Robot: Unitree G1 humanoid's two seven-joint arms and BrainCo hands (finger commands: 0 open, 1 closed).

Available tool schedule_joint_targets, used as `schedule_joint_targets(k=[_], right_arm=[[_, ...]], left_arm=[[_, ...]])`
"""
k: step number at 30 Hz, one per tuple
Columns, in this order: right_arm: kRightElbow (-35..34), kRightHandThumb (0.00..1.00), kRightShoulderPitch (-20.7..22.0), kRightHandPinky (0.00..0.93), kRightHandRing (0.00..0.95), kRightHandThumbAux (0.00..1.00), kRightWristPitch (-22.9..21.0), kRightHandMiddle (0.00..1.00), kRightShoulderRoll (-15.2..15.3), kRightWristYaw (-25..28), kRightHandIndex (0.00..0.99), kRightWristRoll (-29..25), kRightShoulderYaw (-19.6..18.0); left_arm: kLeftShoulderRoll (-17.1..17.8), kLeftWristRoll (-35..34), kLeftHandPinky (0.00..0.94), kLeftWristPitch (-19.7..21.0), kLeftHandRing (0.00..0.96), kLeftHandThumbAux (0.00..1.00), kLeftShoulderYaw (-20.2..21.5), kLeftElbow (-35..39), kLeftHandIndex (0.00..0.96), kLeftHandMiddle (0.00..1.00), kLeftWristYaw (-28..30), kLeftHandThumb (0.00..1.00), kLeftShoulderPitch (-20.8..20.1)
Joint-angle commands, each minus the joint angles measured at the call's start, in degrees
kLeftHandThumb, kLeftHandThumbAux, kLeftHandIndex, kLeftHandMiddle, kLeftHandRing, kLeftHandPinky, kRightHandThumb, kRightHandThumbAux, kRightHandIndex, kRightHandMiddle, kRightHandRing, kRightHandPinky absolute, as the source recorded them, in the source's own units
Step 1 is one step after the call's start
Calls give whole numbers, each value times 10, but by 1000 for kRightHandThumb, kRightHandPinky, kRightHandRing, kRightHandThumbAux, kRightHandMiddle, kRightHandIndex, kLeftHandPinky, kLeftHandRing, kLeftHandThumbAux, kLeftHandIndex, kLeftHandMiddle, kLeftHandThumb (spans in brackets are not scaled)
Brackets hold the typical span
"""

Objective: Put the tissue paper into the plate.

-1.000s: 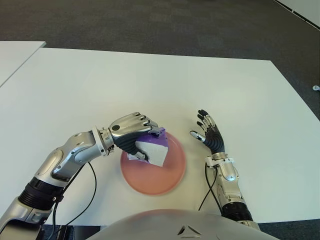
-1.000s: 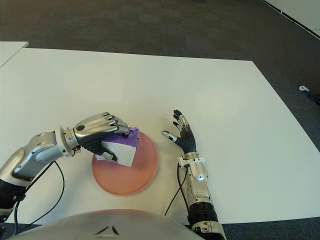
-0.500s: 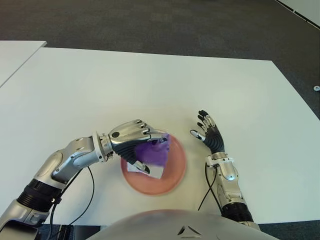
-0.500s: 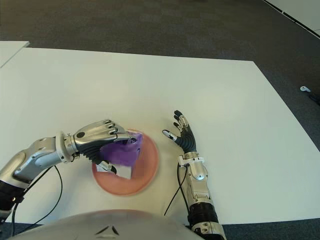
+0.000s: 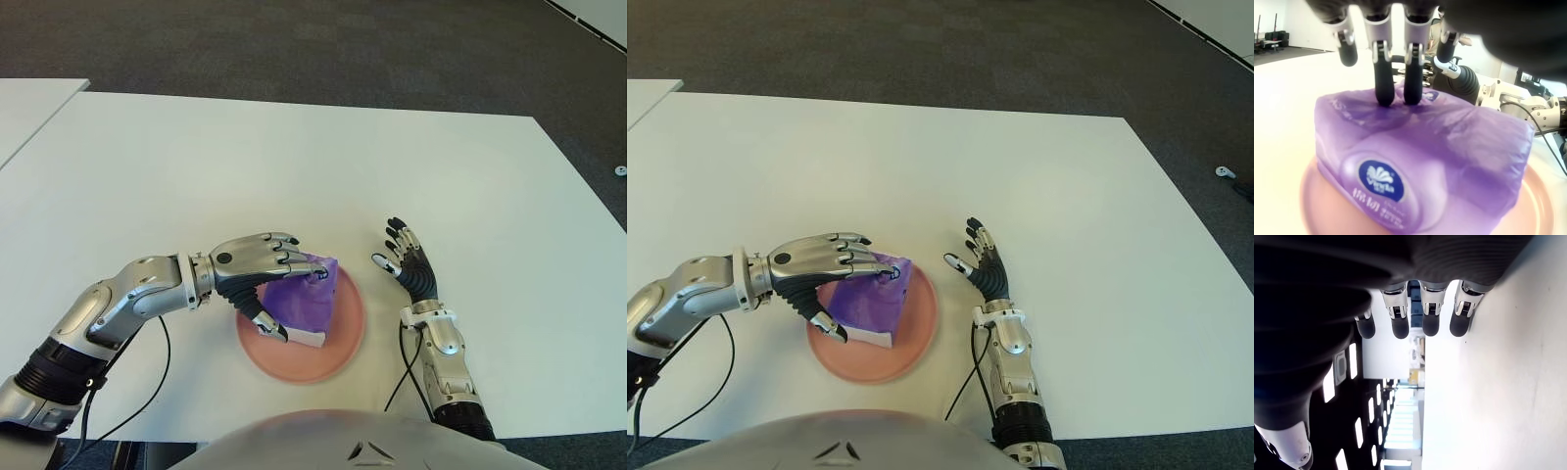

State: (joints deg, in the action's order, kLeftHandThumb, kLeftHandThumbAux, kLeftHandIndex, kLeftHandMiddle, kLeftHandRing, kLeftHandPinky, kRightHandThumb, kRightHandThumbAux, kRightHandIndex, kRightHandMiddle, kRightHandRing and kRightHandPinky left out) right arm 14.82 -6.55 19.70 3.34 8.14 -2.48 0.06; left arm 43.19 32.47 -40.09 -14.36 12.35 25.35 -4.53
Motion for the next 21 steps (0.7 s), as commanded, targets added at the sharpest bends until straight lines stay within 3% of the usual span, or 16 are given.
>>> schedule_joint_targets(k=[1,16,21], right_arm=[[38,0,-52,0,0,670,-64,0,-7,2,0,3,11],[43,0,-52,0,0,659,-49,0,-8,5,0,4,15],[103,0,-28,0,0,654,-4,0,-6,11,0,4,10]], left_arm=[[4,-12,0,6,0,200,-5,3,0,0,17,117,5],[6,-57,0,17,0,217,11,2,0,0,30,118,9],[-6,-86,0,40,0,233,41,8,0,0,17,116,16]])
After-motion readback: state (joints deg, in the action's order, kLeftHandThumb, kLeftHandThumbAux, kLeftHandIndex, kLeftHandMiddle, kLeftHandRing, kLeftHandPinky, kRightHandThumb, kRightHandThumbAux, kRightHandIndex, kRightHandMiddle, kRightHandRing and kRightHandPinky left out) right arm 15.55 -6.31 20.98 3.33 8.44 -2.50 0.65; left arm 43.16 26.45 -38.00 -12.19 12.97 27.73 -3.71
